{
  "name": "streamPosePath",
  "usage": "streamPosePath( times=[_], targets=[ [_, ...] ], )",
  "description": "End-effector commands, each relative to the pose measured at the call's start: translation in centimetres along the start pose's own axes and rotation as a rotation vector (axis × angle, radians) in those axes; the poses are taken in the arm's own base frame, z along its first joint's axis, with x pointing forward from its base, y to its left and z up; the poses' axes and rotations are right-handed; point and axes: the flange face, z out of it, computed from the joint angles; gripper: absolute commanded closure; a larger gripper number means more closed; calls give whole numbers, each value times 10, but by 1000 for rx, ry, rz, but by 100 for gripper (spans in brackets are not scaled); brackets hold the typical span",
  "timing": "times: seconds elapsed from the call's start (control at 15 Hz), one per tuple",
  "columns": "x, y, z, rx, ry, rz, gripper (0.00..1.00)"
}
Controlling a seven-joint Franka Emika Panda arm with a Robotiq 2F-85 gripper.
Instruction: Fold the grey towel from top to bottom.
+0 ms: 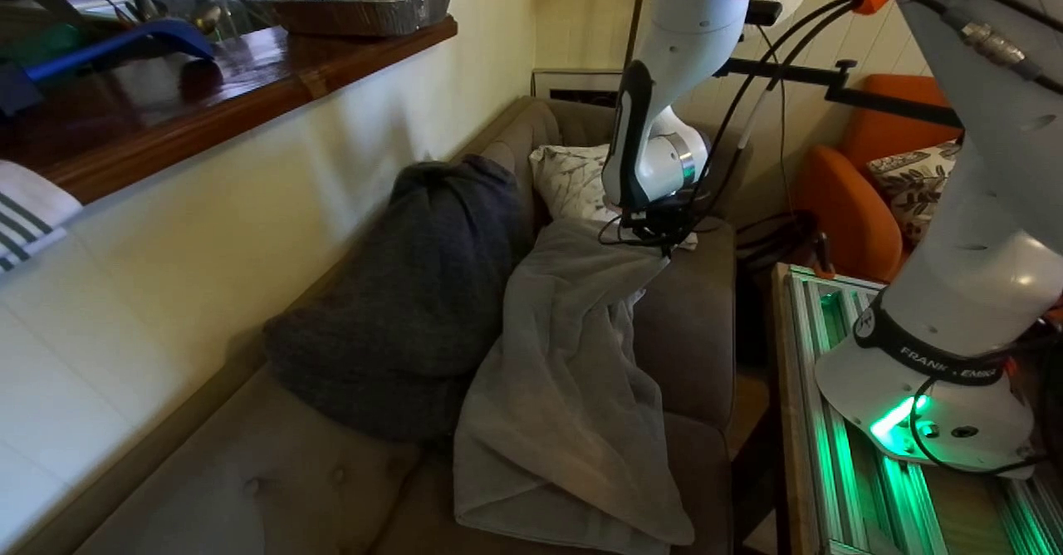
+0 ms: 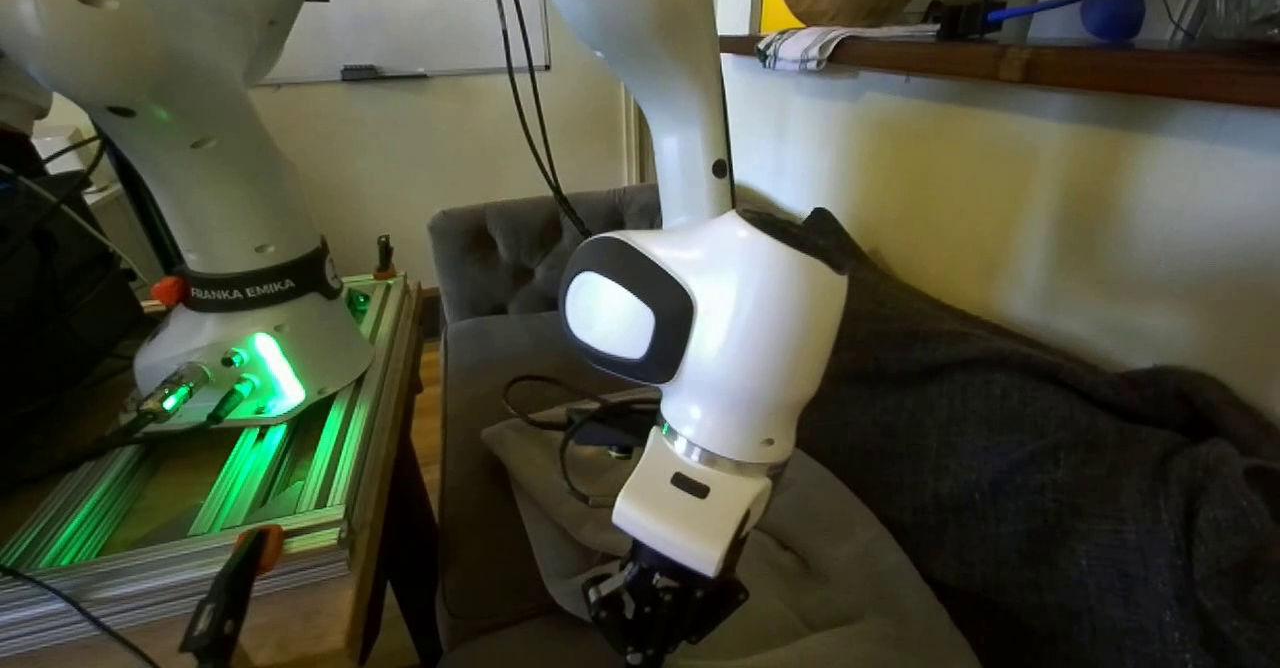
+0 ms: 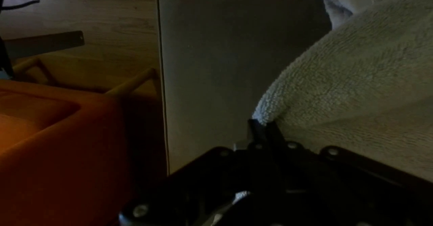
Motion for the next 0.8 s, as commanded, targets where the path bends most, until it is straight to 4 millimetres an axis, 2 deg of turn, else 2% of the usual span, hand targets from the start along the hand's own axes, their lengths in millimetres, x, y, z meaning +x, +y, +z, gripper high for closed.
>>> streamPosePath(
  times=[0.0,0.27,0.4,0.6,0.73],
  targets=[
    [1,-18,6,10,86,44,69],
    [-1,-43,-55,95,226,-14,43],
    [-9,-54,-85,139,265,-88,29],
    [-36,-79,-123,246,259,-166,7],
    [-60,-86,-145,334,205,-204,0]
  ],
)
